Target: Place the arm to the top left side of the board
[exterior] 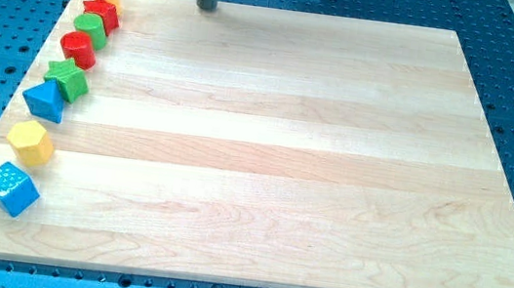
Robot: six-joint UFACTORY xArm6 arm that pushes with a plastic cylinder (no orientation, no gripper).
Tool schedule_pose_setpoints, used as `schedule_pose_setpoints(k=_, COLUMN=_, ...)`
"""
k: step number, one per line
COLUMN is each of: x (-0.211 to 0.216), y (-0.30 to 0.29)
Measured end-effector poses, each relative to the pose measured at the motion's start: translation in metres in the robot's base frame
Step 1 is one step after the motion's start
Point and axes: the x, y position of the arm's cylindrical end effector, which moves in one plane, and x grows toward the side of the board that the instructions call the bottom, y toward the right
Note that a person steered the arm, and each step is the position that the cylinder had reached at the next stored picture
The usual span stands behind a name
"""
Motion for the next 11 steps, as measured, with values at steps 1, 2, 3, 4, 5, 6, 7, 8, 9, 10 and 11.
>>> schedule_pose_setpoints(k=1, x=0.048, y=-0.001)
schedule_pose_setpoints(k=2, x=0.076, y=-0.008)
schedule_pose_setpoints(k=3, x=0.076, y=-0.034)
schedule_pose_setpoints(k=4, x=0.04, y=-0.05)
schedule_pose_setpoints(k=5, x=-0.003, y=-0.051)
schedule_pose_setpoints(k=6, x=-0.003, y=-0.052)
schedule_pose_setpoints(k=7, x=-0.003, y=-0.064)
schedule_pose_setpoints(k=8, x=-0.002, y=-0.089)
schedule_pose_setpoints(k=9, x=-0.002, y=-0.109)
schedule_pose_setpoints(k=10, x=-0.002, y=-0.118)
schedule_pose_setpoints(k=11, x=-0.003, y=-0.121)
